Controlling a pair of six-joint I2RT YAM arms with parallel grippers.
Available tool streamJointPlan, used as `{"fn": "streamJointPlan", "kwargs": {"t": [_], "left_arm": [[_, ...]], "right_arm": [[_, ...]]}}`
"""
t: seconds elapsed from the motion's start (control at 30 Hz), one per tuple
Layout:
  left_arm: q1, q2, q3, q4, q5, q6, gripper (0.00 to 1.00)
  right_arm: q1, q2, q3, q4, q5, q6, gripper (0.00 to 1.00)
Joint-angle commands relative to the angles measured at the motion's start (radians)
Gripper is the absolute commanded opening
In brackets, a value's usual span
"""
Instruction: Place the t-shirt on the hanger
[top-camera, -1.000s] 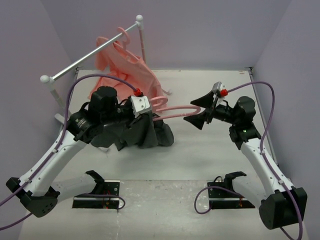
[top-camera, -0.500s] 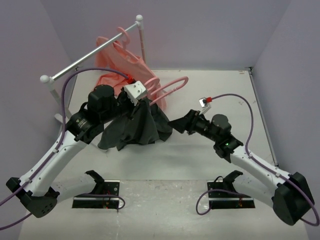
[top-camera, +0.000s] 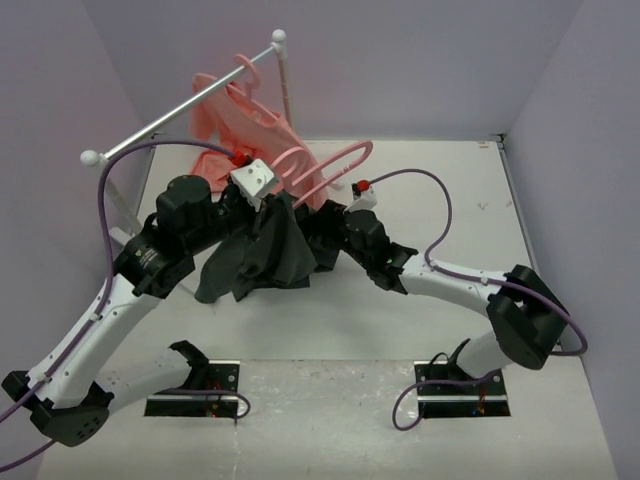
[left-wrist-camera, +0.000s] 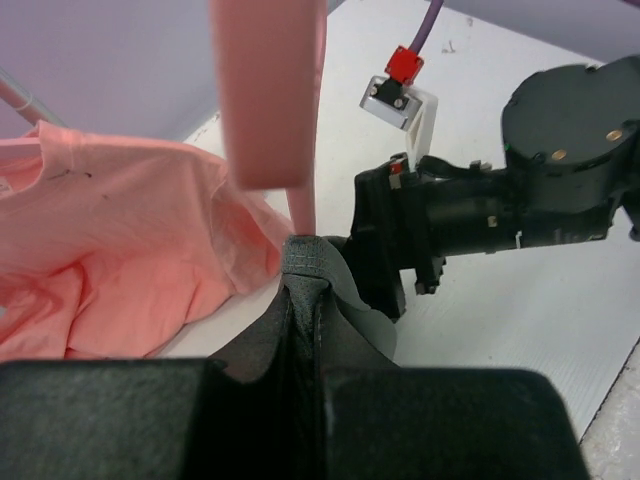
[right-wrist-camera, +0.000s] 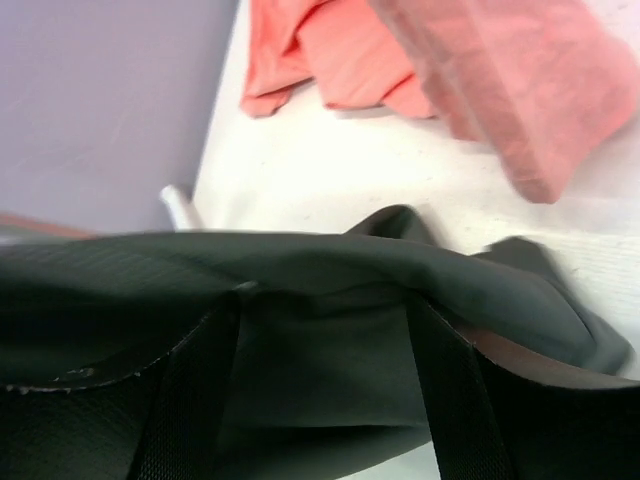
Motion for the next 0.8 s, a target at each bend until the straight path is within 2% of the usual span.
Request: {"fn": "streamJointPlan", "kwargs": {"t": [0.0, 0.13, 0.2, 0.23, 0.27, 0.3, 0.47, 0.53, 0.6, 0.67, 0.77], "left_arm": [[0.004, -0.056, 0.014, 0.069, -0.007, -0.043, 0.0], [0.004, -0.095, 0.003, 0.082, 0.011, -0.067, 0.0], [0.004, -0.111, 0.0, 0.08, -0.005, -0.073, 0.0], [0.004, -0.115, 0.0, 0.076, -0.016, -0.072, 0.0], [0.004, -0.121, 0.002, 0.071, -0.031, -0.069, 0.0], [0.004, -0.125, 0.004, 0.062, -0.049, -0.068, 0.0], [0.003, -0.151, -0.008, 0.039, -0.052, -0.057, 0.0], [0.004, -0.165, -0.034, 0.042, -0.031, -0.048, 0.0], [0.003, -0.175, -0.047, 0.042, -0.001, -0.036, 0.0], [0.004, -0.195, -0.097, 0.056, 0.038, -0.024, 0.0], [0.004, -0.208, -0.138, 0.07, 0.072, -0.007, 0.0]], "right_arm": [[0.009, 0.027, 0.081, -0.094, 0.249, -0.004, 0.67], [-0.025, 0.022, 0.049, -0.119, 0.279, 0.0, 0.56], [-0.052, 0.006, 0.009, -0.105, 0.268, 0.003, 0.43], [-0.069, -0.012, -0.01, -0.098, 0.252, -0.005, 0.31], [-0.091, -0.039, -0.032, -0.092, 0.229, -0.017, 0.11], [-0.11, -0.078, -0.048, -0.089, 0.21, -0.032, 0.01], [-0.246, -0.224, -0.069, -0.134, 0.052, -0.126, 0.0], [-0.366, -0.267, -0.033, -0.226, -0.109, -0.18, 0.0], [-0.402, -0.273, 0.027, -0.272, -0.166, -0.2, 0.0], [-0.489, -0.254, 0.153, -0.431, -0.29, -0.265, 0.0], [-0.559, -0.22, 0.27, -0.586, -0.362, -0.314, 0.0]]}}
